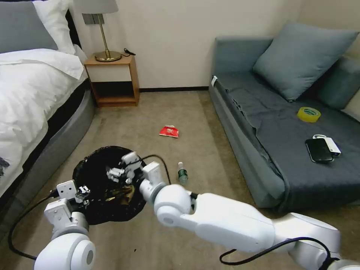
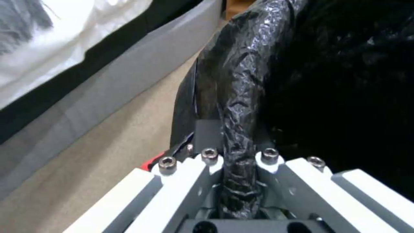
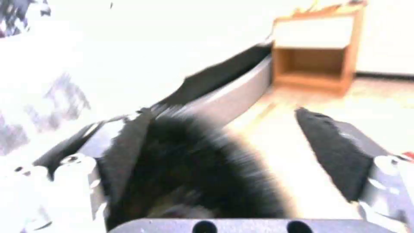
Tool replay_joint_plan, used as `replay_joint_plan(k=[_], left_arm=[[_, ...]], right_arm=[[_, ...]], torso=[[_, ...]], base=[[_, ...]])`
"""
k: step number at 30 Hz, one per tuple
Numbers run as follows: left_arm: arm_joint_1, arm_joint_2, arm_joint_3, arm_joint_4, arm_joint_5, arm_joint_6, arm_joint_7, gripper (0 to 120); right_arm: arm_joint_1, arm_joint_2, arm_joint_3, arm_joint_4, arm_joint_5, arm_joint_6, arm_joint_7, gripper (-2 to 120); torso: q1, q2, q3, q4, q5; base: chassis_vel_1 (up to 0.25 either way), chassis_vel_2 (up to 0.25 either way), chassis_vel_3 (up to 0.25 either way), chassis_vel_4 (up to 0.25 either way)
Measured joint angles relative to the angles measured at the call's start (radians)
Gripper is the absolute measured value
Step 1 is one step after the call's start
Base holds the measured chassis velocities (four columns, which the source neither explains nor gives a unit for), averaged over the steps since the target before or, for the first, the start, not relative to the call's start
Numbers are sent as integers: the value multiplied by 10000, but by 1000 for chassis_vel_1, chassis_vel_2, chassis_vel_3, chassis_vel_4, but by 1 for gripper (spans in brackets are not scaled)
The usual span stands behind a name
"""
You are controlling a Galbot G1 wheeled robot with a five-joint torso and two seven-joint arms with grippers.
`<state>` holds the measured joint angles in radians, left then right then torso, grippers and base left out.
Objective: Pick up the trash bin, then pick up the garbage on the floor and place it into the trash bin.
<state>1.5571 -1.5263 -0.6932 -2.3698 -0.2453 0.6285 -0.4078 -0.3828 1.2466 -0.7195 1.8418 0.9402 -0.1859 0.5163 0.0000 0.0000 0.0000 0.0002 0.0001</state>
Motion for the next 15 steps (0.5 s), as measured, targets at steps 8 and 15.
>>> replay_joint_plan(k=[8, 15], left_arm=[[23, 149, -253, -27, -127, 116, -27, 2], [70, 303, -343, 58, -135, 125, -32, 2]], right_arm=[[-1250, -2345, 3036, 1764, -1237, 409, -798, 100], [-4362, -3259, 6579, 3692, -3572, -158, -969, 100]], torso=[[0, 0, 0, -8, 4], [0, 0, -1, -4, 4]], base=[[0, 0, 0, 0], [0, 0, 0, 0]])
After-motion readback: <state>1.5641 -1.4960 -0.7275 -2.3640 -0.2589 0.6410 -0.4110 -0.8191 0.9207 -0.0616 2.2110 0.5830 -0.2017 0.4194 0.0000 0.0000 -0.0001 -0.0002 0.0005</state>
